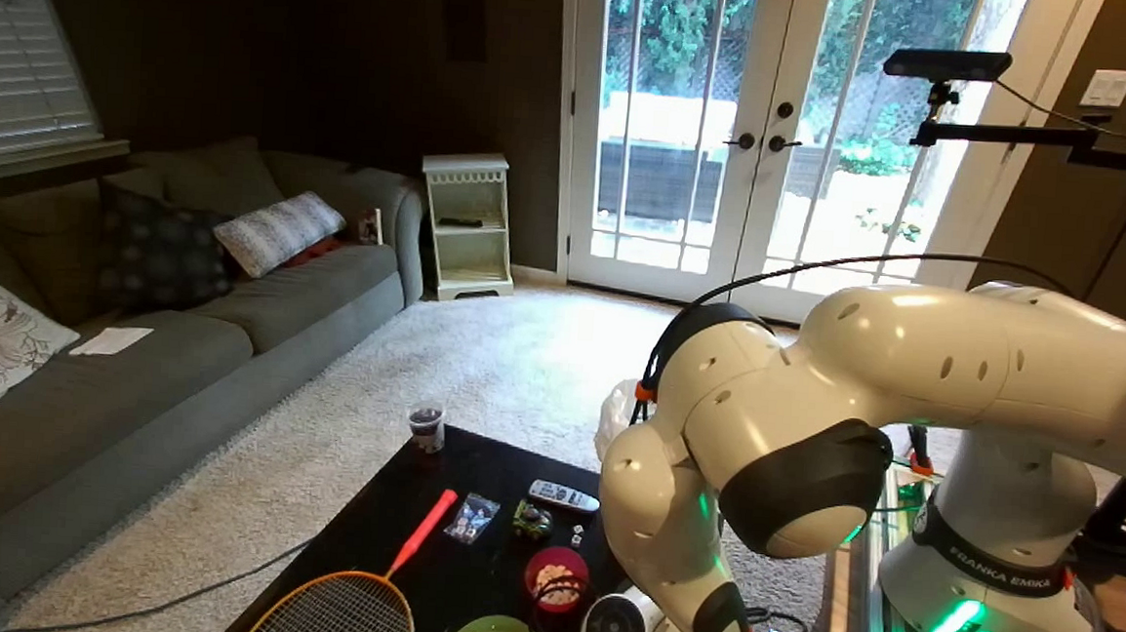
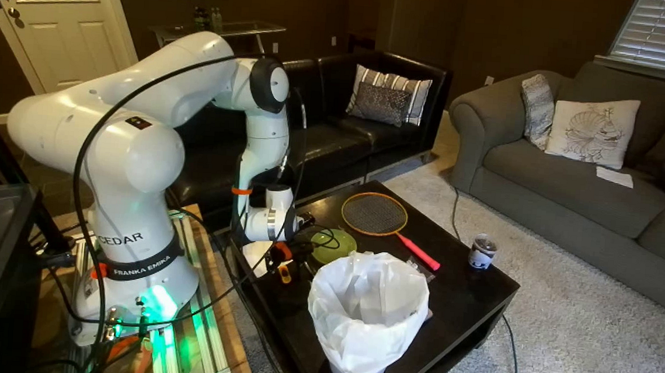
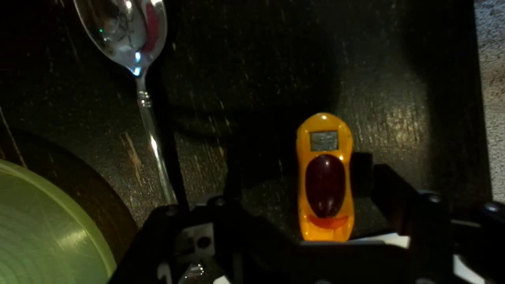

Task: Turn the small orange object around

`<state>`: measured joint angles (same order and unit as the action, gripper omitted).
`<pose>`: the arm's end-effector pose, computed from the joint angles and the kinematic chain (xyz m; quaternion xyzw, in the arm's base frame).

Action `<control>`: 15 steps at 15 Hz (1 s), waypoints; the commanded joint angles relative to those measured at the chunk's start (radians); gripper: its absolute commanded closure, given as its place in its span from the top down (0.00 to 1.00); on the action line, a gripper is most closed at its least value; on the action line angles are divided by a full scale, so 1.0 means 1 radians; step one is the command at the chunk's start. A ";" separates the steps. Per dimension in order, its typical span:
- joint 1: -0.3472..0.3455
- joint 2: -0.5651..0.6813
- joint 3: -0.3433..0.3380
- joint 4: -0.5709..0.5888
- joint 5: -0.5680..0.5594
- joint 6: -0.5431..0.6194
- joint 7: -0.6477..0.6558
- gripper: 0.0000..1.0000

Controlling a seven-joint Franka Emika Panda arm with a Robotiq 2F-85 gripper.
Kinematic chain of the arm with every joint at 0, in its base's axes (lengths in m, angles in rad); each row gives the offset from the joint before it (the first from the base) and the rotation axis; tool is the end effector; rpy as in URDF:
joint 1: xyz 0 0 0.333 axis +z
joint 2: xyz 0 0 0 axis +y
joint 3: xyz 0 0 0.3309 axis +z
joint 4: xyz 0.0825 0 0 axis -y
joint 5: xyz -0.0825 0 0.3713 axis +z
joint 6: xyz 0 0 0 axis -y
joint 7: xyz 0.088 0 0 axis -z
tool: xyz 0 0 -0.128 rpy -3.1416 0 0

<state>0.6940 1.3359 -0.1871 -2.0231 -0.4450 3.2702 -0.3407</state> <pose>0.3562 0.2089 -0.1816 0.7557 0.6501 -0.0523 0.0599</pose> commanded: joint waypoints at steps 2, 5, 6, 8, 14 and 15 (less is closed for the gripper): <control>0.007 0.014 -0.007 0.005 0.007 0.023 -0.014 0.46; 0.004 0.015 -0.006 0.006 0.007 0.023 -0.015 0.26; 0.003 0.014 -0.005 0.006 0.006 0.022 -0.016 0.19; 0.002 0.011 -0.005 0.004 0.004 0.021 -0.018 0.08; -0.001 -0.003 0.002 -0.004 0.011 0.002 -0.011 0.33; -0.001 -0.003 0.002 -0.005 0.011 0.003 -0.012 0.33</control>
<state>0.6946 1.3326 -0.1877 -2.0286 -0.4450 3.2752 -0.3407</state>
